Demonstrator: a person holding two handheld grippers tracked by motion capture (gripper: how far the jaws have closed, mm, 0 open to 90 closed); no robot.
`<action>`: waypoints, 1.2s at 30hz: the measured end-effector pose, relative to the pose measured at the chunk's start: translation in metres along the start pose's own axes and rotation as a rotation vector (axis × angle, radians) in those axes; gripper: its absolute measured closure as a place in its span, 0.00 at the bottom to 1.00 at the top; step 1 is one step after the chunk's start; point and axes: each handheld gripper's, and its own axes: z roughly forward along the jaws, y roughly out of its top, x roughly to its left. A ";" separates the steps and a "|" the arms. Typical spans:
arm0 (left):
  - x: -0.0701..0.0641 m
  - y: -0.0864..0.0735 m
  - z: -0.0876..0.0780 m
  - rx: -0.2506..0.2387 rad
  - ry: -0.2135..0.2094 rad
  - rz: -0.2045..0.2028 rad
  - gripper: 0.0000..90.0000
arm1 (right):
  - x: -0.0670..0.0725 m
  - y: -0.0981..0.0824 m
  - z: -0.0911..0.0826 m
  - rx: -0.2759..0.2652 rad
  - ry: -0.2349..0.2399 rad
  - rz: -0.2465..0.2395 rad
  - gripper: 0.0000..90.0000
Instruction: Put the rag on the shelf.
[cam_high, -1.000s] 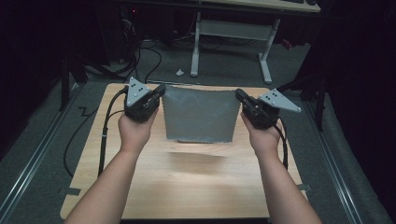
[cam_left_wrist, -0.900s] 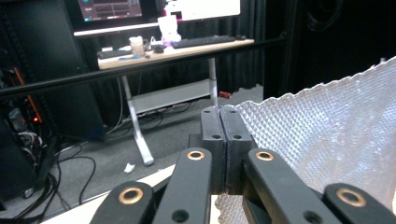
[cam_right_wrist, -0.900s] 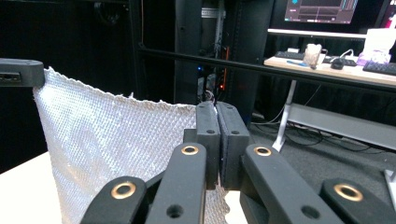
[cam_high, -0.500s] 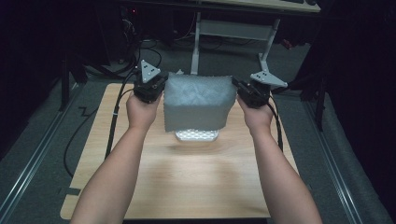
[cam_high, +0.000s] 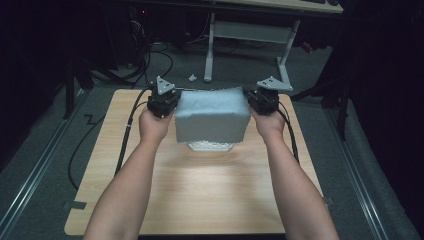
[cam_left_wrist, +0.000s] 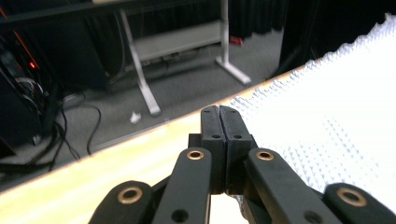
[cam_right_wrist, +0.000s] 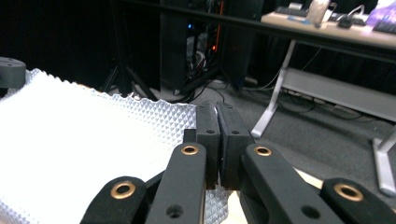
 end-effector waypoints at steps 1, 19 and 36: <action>-0.001 -0.003 0.000 -0.004 -0.004 0.001 0.99 | 0.000 0.000 0.000 0.000 0.000 0.000 1.00; -0.013 -0.053 -0.013 0.047 -0.087 -0.033 0.99 | 0.012 -0.047 -0.005 0.074 0.043 -0.004 0.99; -0.026 -0.077 0.001 0.090 -0.144 -0.054 0.99 | 0.017 -0.080 -0.003 0.115 0.056 0.006 0.99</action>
